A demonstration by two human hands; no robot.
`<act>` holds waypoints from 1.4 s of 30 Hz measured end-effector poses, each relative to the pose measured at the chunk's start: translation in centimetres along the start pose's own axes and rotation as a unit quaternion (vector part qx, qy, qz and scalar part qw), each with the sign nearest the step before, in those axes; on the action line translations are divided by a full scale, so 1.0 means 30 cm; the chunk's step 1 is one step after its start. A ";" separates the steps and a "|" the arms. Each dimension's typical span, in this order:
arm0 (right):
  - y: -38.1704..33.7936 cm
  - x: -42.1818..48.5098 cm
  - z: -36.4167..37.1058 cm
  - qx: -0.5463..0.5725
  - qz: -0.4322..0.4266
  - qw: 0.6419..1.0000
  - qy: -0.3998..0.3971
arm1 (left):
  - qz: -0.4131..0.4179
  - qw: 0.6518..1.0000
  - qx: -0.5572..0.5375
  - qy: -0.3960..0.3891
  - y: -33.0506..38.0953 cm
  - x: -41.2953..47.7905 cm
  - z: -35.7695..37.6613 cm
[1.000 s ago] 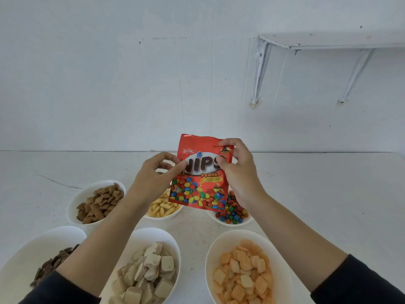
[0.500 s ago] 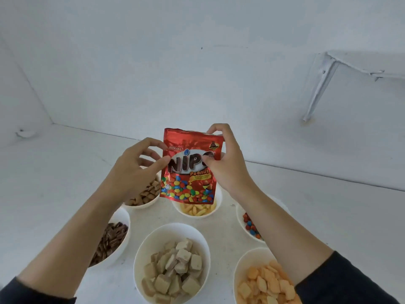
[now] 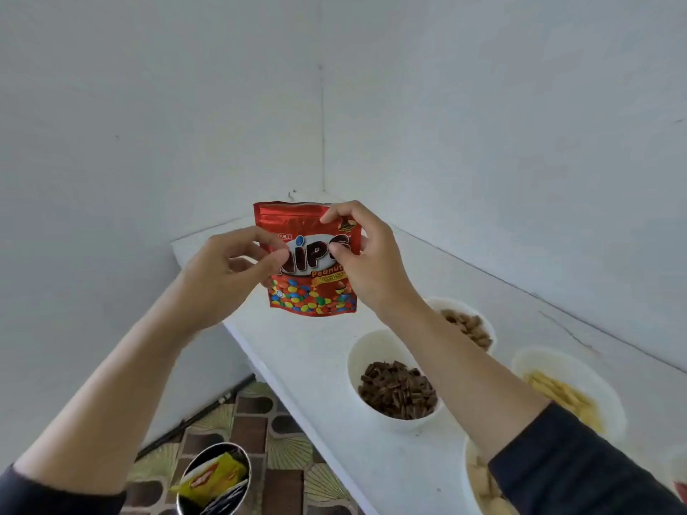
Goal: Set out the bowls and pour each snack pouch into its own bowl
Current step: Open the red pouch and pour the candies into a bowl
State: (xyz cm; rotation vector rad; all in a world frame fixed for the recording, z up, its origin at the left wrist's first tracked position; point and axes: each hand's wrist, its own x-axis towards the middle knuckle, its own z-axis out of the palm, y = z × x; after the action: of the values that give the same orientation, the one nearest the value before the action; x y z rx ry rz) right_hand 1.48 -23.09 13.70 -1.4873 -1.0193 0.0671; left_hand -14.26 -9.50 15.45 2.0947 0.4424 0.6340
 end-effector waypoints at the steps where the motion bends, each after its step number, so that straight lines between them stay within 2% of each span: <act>1: -0.009 0.021 0.092 0.010 -0.003 1.000 -0.017 | -0.008 1.000 0.006 0.013 -0.041 -0.014 -0.076; 9: 0.024 0.099 0.809 0.088 0.038 0.989 -0.109 | -0.122 0.985 0.074 0.092 -0.405 -0.161 -0.562; 13: 0.087 0.099 1.069 0.098 0.074 0.981 -0.151 | -0.177 0.975 0.078 0.104 -0.572 -0.219 -0.689; 18: 0.230 0.082 1.262 0.105 0.109 0.969 -0.198 | -0.221 0.968 0.069 0.102 -0.775 -0.238 -0.733; 24: 0.641 -0.103 1.433 0.035 0.119 0.952 -0.281 | -0.270 0.959 0.044 0.073 -1.214 -0.353 -0.574; 34: 1.515 -0.573 1.654 -0.021 0.197 0.923 -0.330 | -0.353 0.936 -0.010 -0.003 -2.036 -0.584 -0.107; 38: 1.748 -0.712 1.730 -0.042 0.171 0.916 -0.360 | -0.374 0.927 0.000 -0.042 -2.304 -0.656 0.037; 42: 1.922 -0.832 1.760 -0.077 0.163 0.896 -0.406 | -0.384 0.919 0.012 -0.086 -2.463 -0.719 0.127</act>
State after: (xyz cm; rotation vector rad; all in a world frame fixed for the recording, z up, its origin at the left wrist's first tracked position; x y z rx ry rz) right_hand -13.67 11.98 -58.93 -1.8073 -1.4330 0.9334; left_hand -35.06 17.45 -53.69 1.7693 1.0921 -0.0205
